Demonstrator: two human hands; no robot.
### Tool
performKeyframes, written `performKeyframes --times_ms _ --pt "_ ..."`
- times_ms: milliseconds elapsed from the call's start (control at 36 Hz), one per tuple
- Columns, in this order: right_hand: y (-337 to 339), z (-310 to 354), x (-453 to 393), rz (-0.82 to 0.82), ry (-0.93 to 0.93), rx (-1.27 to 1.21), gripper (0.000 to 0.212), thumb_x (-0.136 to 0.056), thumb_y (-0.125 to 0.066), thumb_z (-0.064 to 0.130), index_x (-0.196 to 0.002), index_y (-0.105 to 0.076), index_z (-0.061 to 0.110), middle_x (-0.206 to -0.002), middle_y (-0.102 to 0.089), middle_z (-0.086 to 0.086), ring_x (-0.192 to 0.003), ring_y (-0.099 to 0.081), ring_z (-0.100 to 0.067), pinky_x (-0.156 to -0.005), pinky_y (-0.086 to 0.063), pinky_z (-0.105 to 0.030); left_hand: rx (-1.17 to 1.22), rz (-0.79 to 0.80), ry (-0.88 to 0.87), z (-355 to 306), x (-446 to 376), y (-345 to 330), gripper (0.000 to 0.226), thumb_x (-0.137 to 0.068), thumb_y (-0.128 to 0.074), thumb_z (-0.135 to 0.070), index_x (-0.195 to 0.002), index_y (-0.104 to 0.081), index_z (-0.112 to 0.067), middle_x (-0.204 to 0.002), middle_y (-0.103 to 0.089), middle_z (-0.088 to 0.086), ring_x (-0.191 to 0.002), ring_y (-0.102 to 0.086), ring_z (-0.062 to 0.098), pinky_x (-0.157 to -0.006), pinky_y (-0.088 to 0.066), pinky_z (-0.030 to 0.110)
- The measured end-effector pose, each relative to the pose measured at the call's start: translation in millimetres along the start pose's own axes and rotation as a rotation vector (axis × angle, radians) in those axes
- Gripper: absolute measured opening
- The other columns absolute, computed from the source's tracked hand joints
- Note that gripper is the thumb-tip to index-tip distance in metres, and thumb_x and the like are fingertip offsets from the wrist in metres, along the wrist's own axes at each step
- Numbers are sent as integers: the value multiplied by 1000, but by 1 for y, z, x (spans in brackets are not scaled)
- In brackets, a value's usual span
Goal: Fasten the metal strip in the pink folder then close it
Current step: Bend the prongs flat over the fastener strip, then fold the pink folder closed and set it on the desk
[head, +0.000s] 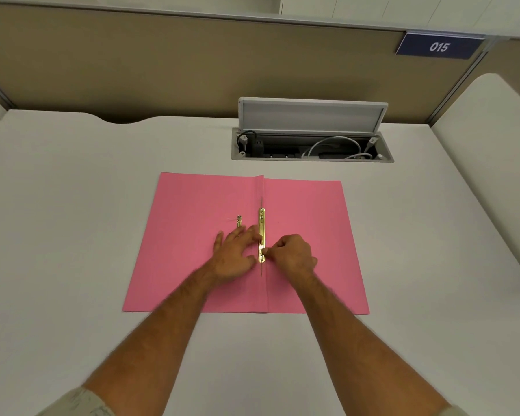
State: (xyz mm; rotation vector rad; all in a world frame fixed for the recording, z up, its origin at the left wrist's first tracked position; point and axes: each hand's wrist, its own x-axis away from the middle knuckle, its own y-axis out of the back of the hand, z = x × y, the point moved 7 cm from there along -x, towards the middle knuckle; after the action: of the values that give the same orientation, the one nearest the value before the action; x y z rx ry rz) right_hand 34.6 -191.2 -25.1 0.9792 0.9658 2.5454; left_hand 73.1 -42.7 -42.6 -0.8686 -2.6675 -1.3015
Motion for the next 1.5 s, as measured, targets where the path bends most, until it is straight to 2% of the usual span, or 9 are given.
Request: performKeyframes --times_ms 111,306,472,778,1028,1222,1306,1417,1500 --pt "-2 -1 -3 9 -15 -15 24 -77 -85 39 -73 -68 22 -76 -69 7 -87 -65 -20 -99 -43 -43 144 -226 54 1 8 24 57 -92 -57 -3 -146 -47 -18 -158 -41 -1 -149 -26 23 -123 -23 48" --pt "-2 -1 -4 18 -28 -26 28 -76 -86 40 -79 -71 17 -85 -73 1 -91 -66 -22 -97 -43 -42 1 -478 295 26 26 68 49 -94 -58 -13 -142 -49 -12 -155 -40 12 -145 -28 32 -115 -32 56" --pt "-2 -3 -5 11 -32 -21 29 -76 -87 39 -85 -73 15 -88 -74 0 -92 -67 -23 -99 -44 -44 -122 -409 662 71 50 89 65 -94 -58 -26 -150 -31 -8 -158 -23 23 -145 -22 41 -112 -36 58" --pt "-3 0 -4 23 -43 -4 30 -74 -88 37 -85 -72 14 -90 -75 -2 -94 -69 -24 -101 -49 -47 -115 -444 869 106 69 95 63 -93 -56 -32 -146 -32 -9 -150 -32 24 -138 -32 42 -109 -35 59" --pt "-5 -1 -8 50 -16 -39 29 -76 -85 37 -74 -70 13 -81 -73 -3 -89 -68 -26 -100 -51 -51 -42 -492 952 108 71 103 73 -88 -66 -48 -142 -35 -10 -143 -37 24 -130 -38 43 -103 -38 56" --pt "-2 10 -20 81 26 -91 55 -86 -67 58 -80 -79 4 -81 -79 -9 -89 -74 -30 -98 -54 -49 -103 -462 930 101 70 101 78 -88 -68 -50 -144 -32 -10 -144 -35 24 -131 -37 41 -104 -38 59" --pt "-4 10 -28 69 32 -35 58 -83 -67 63 -87 -74 5 -86 -76 -7 -90 -72 -29 -102 -50 -50 -104 -455 935 101 70 99 81 -89 -67 -52 -147 -29 -9 -147 -32 24 -135 -34 41 -108 -36 63" --pt "-6 9 -33 26 14 93 49 -80 -71 62 -75 -54 16 -72 -56 1 -81 -60 -26 -100 -44 -46 -102 -424 943 103 71 97 98 -83 -69 -62 -151 -23 -8 -152 -27 24 -142 -28 42 -110 -32 66" --pt "-8 6 -35 1 -3 136 47 -80 -71 63 -81 -57 18 -79 -61 0 -82 -61 -25 -96 -41 -43 -111 -424 947 102 72 96 106 -79 -69 -67 -152 -22 -7 -152 -27 24 -142 -27 42 -109 -33 66"
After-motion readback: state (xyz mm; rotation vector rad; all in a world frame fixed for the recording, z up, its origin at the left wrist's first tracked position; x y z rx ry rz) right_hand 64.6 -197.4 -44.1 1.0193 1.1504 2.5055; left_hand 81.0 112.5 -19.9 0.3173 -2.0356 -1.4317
